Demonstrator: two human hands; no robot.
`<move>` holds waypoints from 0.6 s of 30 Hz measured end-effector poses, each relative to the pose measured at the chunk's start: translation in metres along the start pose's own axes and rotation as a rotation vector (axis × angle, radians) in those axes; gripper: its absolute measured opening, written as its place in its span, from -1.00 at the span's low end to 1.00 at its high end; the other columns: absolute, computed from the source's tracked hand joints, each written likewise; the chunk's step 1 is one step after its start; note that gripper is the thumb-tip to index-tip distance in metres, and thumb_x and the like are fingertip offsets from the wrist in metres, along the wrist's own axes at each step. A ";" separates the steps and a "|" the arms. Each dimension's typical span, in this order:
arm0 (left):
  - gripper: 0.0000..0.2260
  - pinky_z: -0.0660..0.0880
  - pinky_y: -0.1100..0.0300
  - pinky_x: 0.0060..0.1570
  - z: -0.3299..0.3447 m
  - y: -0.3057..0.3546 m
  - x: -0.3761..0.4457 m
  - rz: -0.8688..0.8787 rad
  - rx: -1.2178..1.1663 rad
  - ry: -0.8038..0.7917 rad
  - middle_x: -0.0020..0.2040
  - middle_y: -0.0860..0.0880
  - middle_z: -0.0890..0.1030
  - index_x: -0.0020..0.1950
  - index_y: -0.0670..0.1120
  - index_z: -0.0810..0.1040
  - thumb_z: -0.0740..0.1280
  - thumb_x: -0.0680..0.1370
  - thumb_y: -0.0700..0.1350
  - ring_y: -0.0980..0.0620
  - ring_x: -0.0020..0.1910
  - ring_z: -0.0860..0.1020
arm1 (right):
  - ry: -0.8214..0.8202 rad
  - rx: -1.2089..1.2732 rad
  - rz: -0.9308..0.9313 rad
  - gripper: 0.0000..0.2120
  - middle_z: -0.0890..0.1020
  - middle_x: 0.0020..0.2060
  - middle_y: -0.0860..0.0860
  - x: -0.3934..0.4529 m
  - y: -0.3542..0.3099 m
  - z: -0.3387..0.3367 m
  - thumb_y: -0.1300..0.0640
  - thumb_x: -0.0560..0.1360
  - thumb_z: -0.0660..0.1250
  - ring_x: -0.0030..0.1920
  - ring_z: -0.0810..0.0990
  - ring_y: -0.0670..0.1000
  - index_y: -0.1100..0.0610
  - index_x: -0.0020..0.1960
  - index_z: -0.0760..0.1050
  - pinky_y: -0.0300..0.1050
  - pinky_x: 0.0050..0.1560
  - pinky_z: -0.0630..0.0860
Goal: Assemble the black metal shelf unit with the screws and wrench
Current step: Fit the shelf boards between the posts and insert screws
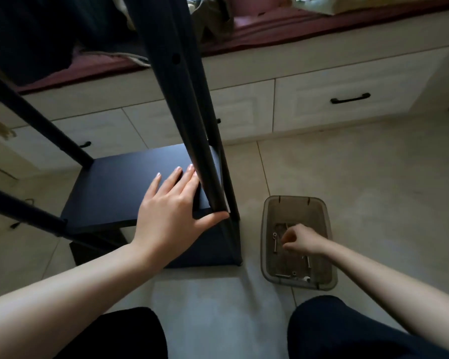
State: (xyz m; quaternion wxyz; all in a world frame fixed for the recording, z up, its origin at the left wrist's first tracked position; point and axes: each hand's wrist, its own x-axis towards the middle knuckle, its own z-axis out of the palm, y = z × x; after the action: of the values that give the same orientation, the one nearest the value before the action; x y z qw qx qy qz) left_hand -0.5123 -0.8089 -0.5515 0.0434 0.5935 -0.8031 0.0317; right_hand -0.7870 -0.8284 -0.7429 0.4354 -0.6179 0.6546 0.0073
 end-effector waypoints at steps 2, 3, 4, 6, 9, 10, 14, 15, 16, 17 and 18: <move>-0.13 0.09 -0.06 0.56 -0.003 0.000 -0.001 0.002 -0.013 -0.006 0.54 0.05 0.35 0.50 -0.01 0.44 0.02 0.38 0.51 0.03 0.58 0.21 | -0.001 0.002 0.015 -0.72 0.63 0.15 0.12 0.012 0.005 0.011 0.16 0.53 0.40 0.13 0.61 0.05 0.19 0.22 0.55 -0.11 0.13 0.55; -0.15 0.12 -0.07 0.55 -0.004 0.000 0.000 0.004 -0.017 -0.006 0.52 0.04 0.38 0.47 -0.01 0.47 0.06 0.38 0.51 0.03 0.56 0.25 | 0.000 0.008 0.023 -0.70 0.62 0.17 0.13 0.017 0.007 0.015 0.17 0.53 0.39 0.16 0.60 0.07 0.19 0.24 0.52 -0.10 0.16 0.55; -0.16 0.14 -0.09 0.54 -0.005 -0.001 0.002 0.005 -0.024 -0.007 0.50 0.04 0.42 0.44 -0.02 0.51 0.10 0.37 0.50 0.02 0.54 0.30 | -0.003 0.012 0.026 -0.66 0.60 0.20 0.13 0.022 0.008 0.019 0.19 0.53 0.39 0.19 0.59 0.08 0.18 0.28 0.49 -0.09 0.18 0.54; -0.20 0.20 -0.11 0.52 -0.006 -0.001 0.003 -0.006 -0.047 0.004 0.45 0.03 0.49 0.37 -0.02 0.57 0.18 0.35 0.49 -0.01 0.49 0.39 | -0.023 -0.008 0.017 -0.57 0.57 0.26 0.14 0.030 0.009 0.027 0.22 0.52 0.40 0.25 0.56 0.11 0.17 0.37 0.43 -0.07 0.23 0.51; -0.23 0.27 -0.14 0.48 -0.005 -0.001 0.004 -0.013 -0.057 0.028 0.40 0.02 0.54 0.31 -0.03 0.61 0.23 0.33 0.48 -0.05 0.43 0.46 | -0.082 -0.064 0.005 -0.51 0.51 0.33 0.15 0.040 0.009 0.033 0.21 0.53 0.38 0.30 0.51 0.13 0.18 0.43 0.36 -0.09 0.23 0.47; -0.24 0.29 -0.15 0.47 -0.004 -0.001 0.005 -0.010 -0.057 0.037 0.39 0.01 0.55 0.30 -0.04 0.62 0.25 0.33 0.47 -0.07 0.42 0.48 | -0.100 -0.077 0.006 -0.54 0.52 0.31 0.15 0.043 0.010 0.036 0.20 0.54 0.37 0.28 0.52 0.12 0.18 0.40 0.38 -0.10 0.20 0.47; -0.25 0.33 -0.17 0.45 -0.001 -0.002 0.004 -0.003 -0.056 0.080 0.39 0.00 0.55 0.29 -0.04 0.63 0.35 0.34 0.48 -0.09 0.40 0.50 | -0.093 -0.139 0.035 -0.65 0.56 0.24 0.17 0.050 0.013 0.048 0.19 0.54 0.36 0.23 0.55 0.15 0.20 0.30 0.44 -0.08 0.15 0.46; -0.27 0.33 -0.17 0.45 -0.001 -0.002 0.004 -0.002 -0.053 0.083 0.38 0.00 0.55 0.29 -0.04 0.63 0.35 0.34 0.46 -0.09 0.40 0.50 | -0.083 -0.148 0.033 -0.66 0.57 0.24 0.17 0.051 0.014 0.049 0.19 0.54 0.36 0.23 0.55 0.15 0.20 0.29 0.45 -0.08 0.15 0.46; -0.28 0.33 -0.18 0.44 -0.001 -0.003 0.004 0.000 -0.049 0.082 0.38 0.00 0.56 0.29 -0.04 0.63 0.34 0.33 0.43 -0.09 0.39 0.50 | -0.075 -0.157 0.029 -0.66 0.57 0.24 0.17 0.052 0.014 0.050 0.20 0.54 0.36 0.23 0.54 0.16 0.20 0.29 0.45 -0.08 0.15 0.46; -0.28 0.33 -0.19 0.44 -0.002 -0.003 0.004 0.004 -0.044 0.080 0.38 0.00 0.56 0.29 -0.05 0.63 0.34 0.33 0.43 -0.09 0.39 0.50 | -0.071 -0.168 0.025 -0.65 0.56 0.25 0.18 0.053 0.015 0.050 0.20 0.54 0.35 0.24 0.54 0.16 0.20 0.30 0.45 -0.07 0.16 0.47; -0.28 0.34 -0.19 0.43 -0.002 -0.003 0.004 0.007 -0.041 0.077 0.38 0.00 0.56 0.29 -0.05 0.63 0.34 0.34 0.42 -0.09 0.39 0.51 | -0.068 -0.186 0.019 -0.64 0.55 0.26 0.18 0.053 0.015 0.051 0.20 0.54 0.35 0.25 0.53 0.17 0.20 0.31 0.44 -0.07 0.18 0.46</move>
State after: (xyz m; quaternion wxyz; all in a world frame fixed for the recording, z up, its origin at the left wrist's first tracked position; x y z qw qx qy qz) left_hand -0.5102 -0.8137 -0.5491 0.0865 0.5879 -0.8034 0.0381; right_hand -0.7631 -0.8394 -0.8131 0.3981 -0.6489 0.6418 0.0929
